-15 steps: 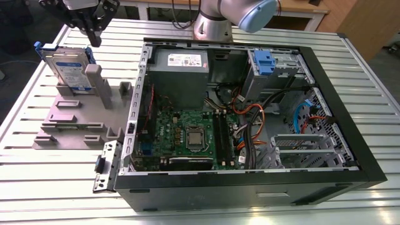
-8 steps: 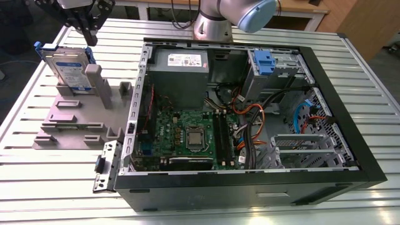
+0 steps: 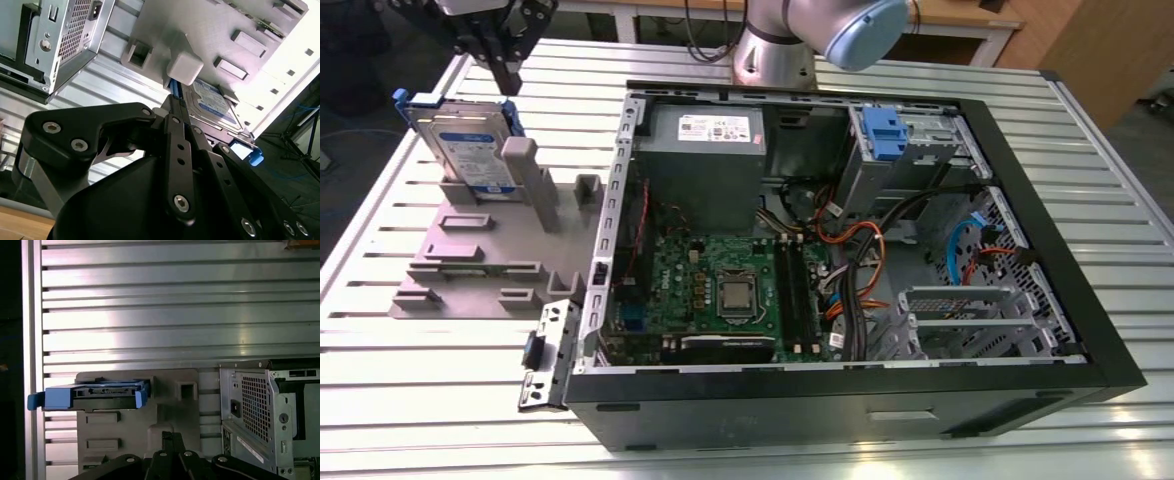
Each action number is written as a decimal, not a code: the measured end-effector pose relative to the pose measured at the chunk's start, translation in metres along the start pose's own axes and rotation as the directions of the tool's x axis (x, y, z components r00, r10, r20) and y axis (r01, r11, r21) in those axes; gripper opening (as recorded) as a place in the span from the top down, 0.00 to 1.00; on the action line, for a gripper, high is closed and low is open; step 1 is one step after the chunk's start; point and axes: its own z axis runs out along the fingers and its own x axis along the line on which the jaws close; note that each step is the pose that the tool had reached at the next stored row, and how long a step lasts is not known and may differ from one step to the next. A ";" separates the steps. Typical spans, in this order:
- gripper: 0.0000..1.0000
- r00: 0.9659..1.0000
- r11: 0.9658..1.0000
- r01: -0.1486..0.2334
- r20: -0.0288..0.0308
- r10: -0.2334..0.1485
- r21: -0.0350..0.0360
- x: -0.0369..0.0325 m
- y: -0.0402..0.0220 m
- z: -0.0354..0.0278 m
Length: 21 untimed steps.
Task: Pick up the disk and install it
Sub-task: 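Reach for the disk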
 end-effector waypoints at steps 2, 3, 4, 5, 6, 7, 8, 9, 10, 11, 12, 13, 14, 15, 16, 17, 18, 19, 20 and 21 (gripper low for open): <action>0.89 1.000 1.000 0.000 0.000 0.000 0.000 0.0015 0.0017 0.0003; 0.89 1.000 1.000 0.000 0.000 0.000 0.000 0.0023 0.0027 0.0005; 0.89 1.000 1.000 0.000 0.000 0.000 0.000 0.0031 0.0036 0.0007; 0.89 1.000 1.000 0.000 0.000 0.000 0.000 0.0039 0.0045 0.0009; 0.89 1.000 1.000 0.000 0.000 0.000 0.000 0.0046 0.0053 0.0011; 0.89 1.000 1.000 0.000 0.000 0.000 0.000 0.0054 0.0062 0.0012; 0.89 1.000 1.000 0.000 0.000 0.000 0.000 0.0063 0.0070 0.0014; 0.89 1.000 1.000 0.000 0.000 0.000 0.000 0.0073 0.0079 0.0015; 0.89 1.000 1.000 0.000 0.000 0.000 0.000 0.0084 0.0088 0.0017; 0.89 1.000 1.000 0.000 0.000 0.000 0.000 0.0094 0.0097 0.0018; 0.89 1.000 1.000 0.000 0.000 0.000 0.000 0.0105 0.0105 0.0020; 0.89 1.000 1.000 0.000 0.000 0.000 0.000 0.0115 0.0114 0.0022; 0.89 1.000 1.000 0.000 0.000 0.000 0.000 0.0126 0.0122 0.0025; 0.89 1.000 1.000 0.000 0.000 0.000 0.000 0.0135 0.0129 0.0026; 0.89 1.000 1.000 0.000 0.000 0.000 0.000 0.0145 0.0134 0.0029; 0.89 1.000 1.000 0.000 0.000 0.000 0.000 0.0154 0.0140 0.0031; 0.89 1.000 1.000 0.000 0.000 0.000 0.000 0.0164 0.0145 0.0033; 0.89 1.000 1.000 0.000 0.000 0.000 0.000 0.0177 0.0150 0.0034; 0.89 1.000 1.000 0.000 0.000 0.000 0.000 0.0192 0.0156 0.0036; 0.89 1.000 1.000 0.000 0.000 0.000 0.000 0.0209 0.0162 0.0038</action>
